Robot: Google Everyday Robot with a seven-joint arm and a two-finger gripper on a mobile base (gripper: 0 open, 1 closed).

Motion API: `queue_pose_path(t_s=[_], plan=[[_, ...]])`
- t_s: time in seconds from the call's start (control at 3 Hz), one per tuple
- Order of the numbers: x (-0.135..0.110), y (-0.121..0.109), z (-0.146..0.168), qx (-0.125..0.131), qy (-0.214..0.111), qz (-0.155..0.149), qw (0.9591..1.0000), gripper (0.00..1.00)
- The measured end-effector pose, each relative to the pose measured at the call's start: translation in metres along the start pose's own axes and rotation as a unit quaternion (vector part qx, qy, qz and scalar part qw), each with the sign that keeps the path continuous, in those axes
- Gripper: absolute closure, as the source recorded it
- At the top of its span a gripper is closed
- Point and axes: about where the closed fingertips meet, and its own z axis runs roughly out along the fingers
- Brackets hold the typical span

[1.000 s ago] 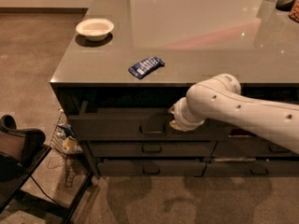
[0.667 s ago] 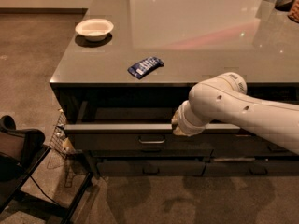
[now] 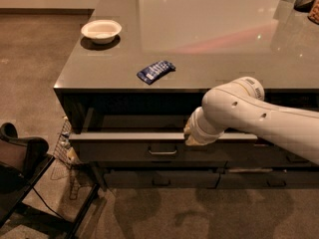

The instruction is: Open top drawer

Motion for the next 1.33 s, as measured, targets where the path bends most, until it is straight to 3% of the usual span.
queue_pose_path(t_s=[0.67, 1.0, 1.33], plan=[[0.010, 0.043, -0.045, -0.042, 0.030, 0.014, 0.9985, 1.00], [0.023, 0.101, -0.114, -0.090, 0.067, 0.035, 0.9930, 1.00], [0.045, 0.136, -0.159, -0.087, 0.092, 0.034, 0.9913, 1.00]])
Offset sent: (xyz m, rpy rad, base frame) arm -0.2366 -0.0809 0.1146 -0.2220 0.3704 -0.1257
